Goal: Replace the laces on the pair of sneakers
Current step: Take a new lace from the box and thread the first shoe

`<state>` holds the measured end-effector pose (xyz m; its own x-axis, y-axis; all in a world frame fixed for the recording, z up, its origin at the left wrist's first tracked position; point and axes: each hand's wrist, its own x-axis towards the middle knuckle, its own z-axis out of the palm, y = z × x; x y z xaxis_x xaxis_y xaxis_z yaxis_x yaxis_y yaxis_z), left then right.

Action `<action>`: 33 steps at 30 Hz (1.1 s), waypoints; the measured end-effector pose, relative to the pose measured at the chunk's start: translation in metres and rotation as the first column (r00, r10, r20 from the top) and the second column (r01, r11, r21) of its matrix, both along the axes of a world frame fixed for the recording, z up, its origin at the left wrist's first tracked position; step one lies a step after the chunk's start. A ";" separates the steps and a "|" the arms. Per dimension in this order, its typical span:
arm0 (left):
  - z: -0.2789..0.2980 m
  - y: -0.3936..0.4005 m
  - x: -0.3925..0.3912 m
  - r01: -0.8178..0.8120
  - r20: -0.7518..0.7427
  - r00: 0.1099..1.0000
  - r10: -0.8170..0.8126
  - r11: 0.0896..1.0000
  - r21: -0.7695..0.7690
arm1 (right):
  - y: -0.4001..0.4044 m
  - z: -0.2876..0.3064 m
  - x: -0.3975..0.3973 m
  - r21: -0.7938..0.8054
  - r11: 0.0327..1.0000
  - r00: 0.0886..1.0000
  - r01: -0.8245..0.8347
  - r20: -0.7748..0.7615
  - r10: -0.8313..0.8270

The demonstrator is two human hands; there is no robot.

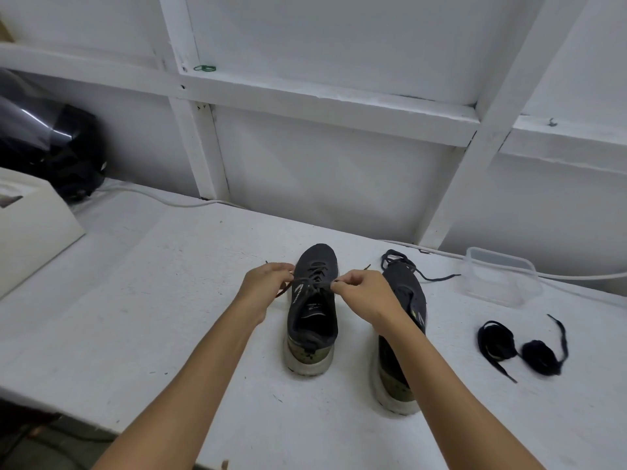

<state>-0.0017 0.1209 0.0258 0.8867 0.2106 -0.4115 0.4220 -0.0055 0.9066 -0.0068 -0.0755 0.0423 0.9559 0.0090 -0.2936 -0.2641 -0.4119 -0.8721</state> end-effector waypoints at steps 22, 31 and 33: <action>-0.006 0.034 0.007 0.256 0.093 0.920 -0.381 0.763 0.594 | -0.021 0.016 0.009 0.403 0.911 0.920 0.088 -0.384 0.081; -0.001 0.038 0.010 0.287 0.090 0.931 -0.354 0.862 0.418 | -0.022 0.019 0.009 0.470 0.872 0.900 0.135 -0.427 0.091; -0.004 0.040 0.011 0.268 0.094 0.927 -0.364 0.815 0.513 | -0.025 0.019 0.009 0.501 0.843 0.889 0.195 -0.454 0.065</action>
